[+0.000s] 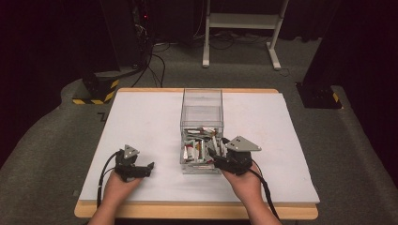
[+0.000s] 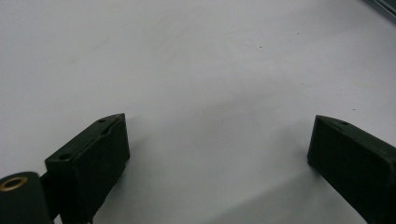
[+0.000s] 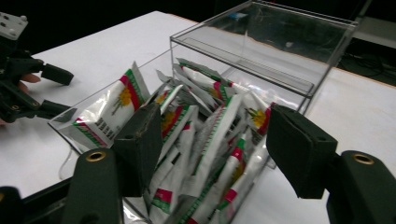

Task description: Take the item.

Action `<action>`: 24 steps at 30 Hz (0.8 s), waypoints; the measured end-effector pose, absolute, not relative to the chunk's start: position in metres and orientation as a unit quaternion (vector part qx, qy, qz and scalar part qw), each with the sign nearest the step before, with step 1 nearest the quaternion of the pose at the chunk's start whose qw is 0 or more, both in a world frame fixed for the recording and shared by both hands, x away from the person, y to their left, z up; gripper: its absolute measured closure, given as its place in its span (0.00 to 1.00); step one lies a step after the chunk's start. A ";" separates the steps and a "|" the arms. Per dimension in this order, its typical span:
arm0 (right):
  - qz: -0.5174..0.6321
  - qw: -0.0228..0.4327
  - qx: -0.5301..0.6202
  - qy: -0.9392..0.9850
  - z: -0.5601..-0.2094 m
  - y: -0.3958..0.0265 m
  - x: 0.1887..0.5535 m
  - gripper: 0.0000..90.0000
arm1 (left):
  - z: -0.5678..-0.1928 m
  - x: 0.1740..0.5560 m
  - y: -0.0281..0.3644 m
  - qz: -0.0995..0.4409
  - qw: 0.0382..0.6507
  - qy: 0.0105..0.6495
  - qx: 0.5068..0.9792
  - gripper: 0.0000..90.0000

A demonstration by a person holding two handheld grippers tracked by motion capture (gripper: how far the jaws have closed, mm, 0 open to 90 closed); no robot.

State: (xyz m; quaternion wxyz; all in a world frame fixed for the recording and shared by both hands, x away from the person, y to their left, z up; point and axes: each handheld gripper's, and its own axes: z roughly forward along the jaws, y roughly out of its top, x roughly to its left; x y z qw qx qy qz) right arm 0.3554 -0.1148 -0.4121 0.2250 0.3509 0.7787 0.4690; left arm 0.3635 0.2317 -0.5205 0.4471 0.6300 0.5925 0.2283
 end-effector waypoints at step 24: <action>0.467 0.191 0.332 0.797 -0.423 -0.084 0.346 0.71 | -0.520 0.363 0.232 0.228 0.447 0.593 0.630 0.06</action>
